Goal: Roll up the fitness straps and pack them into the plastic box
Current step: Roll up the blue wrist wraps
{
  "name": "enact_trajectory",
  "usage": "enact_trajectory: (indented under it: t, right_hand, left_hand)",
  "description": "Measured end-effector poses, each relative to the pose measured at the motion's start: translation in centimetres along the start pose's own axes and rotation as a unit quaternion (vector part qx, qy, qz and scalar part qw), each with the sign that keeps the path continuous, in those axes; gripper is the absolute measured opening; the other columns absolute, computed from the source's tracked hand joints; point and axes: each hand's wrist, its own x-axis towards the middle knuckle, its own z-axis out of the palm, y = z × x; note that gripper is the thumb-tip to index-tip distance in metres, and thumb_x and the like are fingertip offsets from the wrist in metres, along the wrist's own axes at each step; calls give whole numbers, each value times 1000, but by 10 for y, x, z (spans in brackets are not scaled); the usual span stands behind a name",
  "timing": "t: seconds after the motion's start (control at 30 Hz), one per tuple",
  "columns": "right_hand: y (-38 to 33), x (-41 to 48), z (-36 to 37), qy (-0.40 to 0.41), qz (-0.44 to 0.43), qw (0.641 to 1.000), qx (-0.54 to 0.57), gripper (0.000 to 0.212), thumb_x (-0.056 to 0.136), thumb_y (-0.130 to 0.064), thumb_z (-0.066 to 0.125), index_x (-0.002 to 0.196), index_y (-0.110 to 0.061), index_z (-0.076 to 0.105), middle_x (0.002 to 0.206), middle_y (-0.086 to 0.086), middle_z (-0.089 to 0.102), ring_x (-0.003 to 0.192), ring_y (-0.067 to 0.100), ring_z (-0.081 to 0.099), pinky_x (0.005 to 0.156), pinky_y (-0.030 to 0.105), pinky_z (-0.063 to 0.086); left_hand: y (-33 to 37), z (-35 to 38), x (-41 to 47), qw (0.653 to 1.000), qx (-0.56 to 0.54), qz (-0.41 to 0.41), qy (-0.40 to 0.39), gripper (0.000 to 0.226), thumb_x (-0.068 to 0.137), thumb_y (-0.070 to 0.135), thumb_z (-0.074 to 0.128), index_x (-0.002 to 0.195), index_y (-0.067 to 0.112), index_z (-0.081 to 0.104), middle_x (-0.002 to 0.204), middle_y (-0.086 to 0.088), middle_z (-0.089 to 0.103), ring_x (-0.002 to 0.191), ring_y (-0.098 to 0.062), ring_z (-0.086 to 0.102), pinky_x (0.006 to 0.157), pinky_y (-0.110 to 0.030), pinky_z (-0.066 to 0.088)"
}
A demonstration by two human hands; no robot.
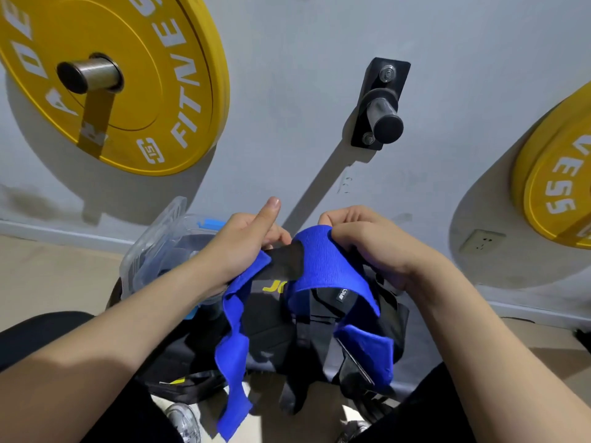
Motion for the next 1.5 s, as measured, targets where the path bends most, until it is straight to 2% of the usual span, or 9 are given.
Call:
enact_trajectory:
  t: [0.2,0.37,0.53,0.7,0.8,0.97,1.07,1.2,1.5]
  right_hand:
    - [6,3,-1,-9,-11,997,77,19,59,-4,37,55,-22,40,57,-2,30,50,13,24,45,23,25]
    - [8,4,-3,-17,13,997,71,13,67,-17,43,57,-23,47,59,-4,40,52,13,34,48,25,32]
    - [12,-1,-12,-107,47,987,-113,37,87,-52,76,89,-16,82,86,5,80,74,17,71,71,29,54]
    - [16,-1,1,-164,60,972,-155,17,98,-8,77,112,1,79,114,30,77,110,53,73,104,70,53]
    - [13,-2,-6,-131,67,979,-139,16,99,-2,72,114,2,78,115,30,77,113,51,72,107,65,54]
    - [11,0,-8,-34,79,986,-146,9,86,-5,74,90,-7,82,98,23,79,83,25,72,94,46,57]
    - [11,-1,-5,-16,88,988,-124,31,73,-22,70,89,4,73,82,21,72,76,25,64,79,42,49]
    - [14,-1,0,52,152,982,-97,36,79,-41,78,90,-7,73,77,4,79,67,22,74,61,29,57]
    - [20,-10,-32,-50,59,989,-129,19,110,-9,59,105,-4,78,94,14,79,81,18,70,74,28,56]
  left_hand:
    - [-7,10,1,999,45,6,16,62,112,58,35,100,17,80,96,1,83,92,-11,78,79,-20,57]
    - [-3,9,0,981,189,21,25,77,110,65,32,58,17,62,55,6,58,56,-11,55,65,-29,42]
    - [1,14,-6,961,275,30,4,74,105,71,39,57,13,42,52,2,32,52,-17,33,56,-35,29]
    - [-3,20,-9,947,315,65,-19,76,102,75,41,58,13,47,49,2,44,49,-12,42,55,-37,42]
    - [-6,18,-8,948,307,88,1,59,89,84,52,82,26,58,75,8,64,68,-5,57,67,-32,50]
    - [-2,13,-3,959,278,55,-26,72,62,92,71,70,21,61,51,15,53,46,-4,43,48,-20,32]
    - [4,1,-4,973,197,5,-124,70,52,84,89,75,19,77,63,-2,71,56,-9,58,60,-27,44]
    - [7,1,-12,964,187,43,-183,53,57,63,100,87,21,83,74,0,78,66,-10,69,65,-27,55]
    - [19,-20,-12,978,63,44,-193,19,82,34,93,91,19,84,88,-15,83,74,-15,76,69,-22,60]
